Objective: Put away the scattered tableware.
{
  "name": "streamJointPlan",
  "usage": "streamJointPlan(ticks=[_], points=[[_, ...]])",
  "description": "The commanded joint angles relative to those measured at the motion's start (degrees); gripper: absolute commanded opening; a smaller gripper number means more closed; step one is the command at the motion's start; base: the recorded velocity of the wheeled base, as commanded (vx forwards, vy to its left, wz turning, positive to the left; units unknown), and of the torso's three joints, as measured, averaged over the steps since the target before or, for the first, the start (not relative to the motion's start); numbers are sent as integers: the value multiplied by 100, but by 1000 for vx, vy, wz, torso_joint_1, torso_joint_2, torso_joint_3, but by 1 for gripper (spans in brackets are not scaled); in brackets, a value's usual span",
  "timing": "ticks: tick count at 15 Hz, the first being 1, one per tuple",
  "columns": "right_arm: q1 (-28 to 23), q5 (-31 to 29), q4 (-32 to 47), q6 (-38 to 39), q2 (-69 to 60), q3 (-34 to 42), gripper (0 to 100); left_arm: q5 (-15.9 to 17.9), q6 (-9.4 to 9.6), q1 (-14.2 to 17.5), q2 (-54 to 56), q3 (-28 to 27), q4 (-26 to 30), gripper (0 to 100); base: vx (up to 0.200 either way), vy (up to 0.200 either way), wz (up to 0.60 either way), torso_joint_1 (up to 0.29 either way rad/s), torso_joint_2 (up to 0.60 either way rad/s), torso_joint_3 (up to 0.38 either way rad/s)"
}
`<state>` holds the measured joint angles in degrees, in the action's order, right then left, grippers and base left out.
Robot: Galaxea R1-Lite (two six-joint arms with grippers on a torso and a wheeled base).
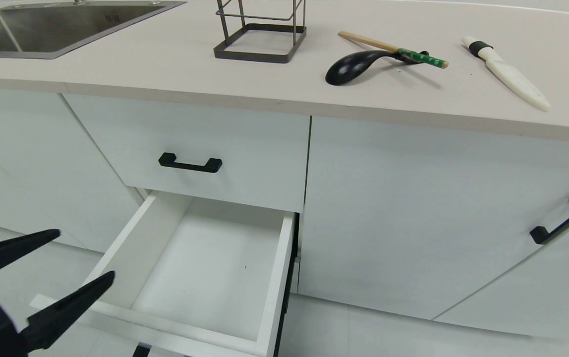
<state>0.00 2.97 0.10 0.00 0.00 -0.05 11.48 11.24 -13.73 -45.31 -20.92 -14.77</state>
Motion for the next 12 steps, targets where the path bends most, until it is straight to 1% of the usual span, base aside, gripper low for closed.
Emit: streamJointPlan(ticks=[1,2,3,5,6,7,8,9,10,11,12], points=[[0,1,-1,0,0,-4,0,21,124,854,2352,563,511,100,0,0,0,0,0,0],[0,1,-1,0,0,5,0,-15,133,872,2729,589,845,100,0,0,0,0,0,0],[0,1,-1,0,0,-4,0,-32,142,986,3195,571,1275,100,0,0,0,0,0,0],[0,1,-1,0,0,-4,0,-32,98,1452,3652,800,1319,100,0,0,0,0,0,0],[0,1,-1,0,0,-4,0,-23,89,1557,3986,1072,1381,100,0,0,0,0,0,0],[0,1,-1,0,0,-4,0,-15,115,1548,4188,1433,1319,100,0,0,0,0,0,0],[0,1,-1,0,0,-4,0,-6,89,1452,4338,1775,1311,100,0,0,0,0,0,0],[0,1,-1,0,0,-4,0,3,80,1373,4531,2004,1354,100,0,0,0,0,0,0],[0,-7,-1,0,0,5,0,38,-52,1373,4531,2083,1223,100,0,0,0,0,0,0],[0,-7,8,-26,0,-4,0,91,-140,1373,4531,2074,1231,100,0,0,0,0,0,0],[0,-7,8,-9,0,-4,0,425,-280,1373,4531,2083,1205,100,0,0,0,0,0,0]])
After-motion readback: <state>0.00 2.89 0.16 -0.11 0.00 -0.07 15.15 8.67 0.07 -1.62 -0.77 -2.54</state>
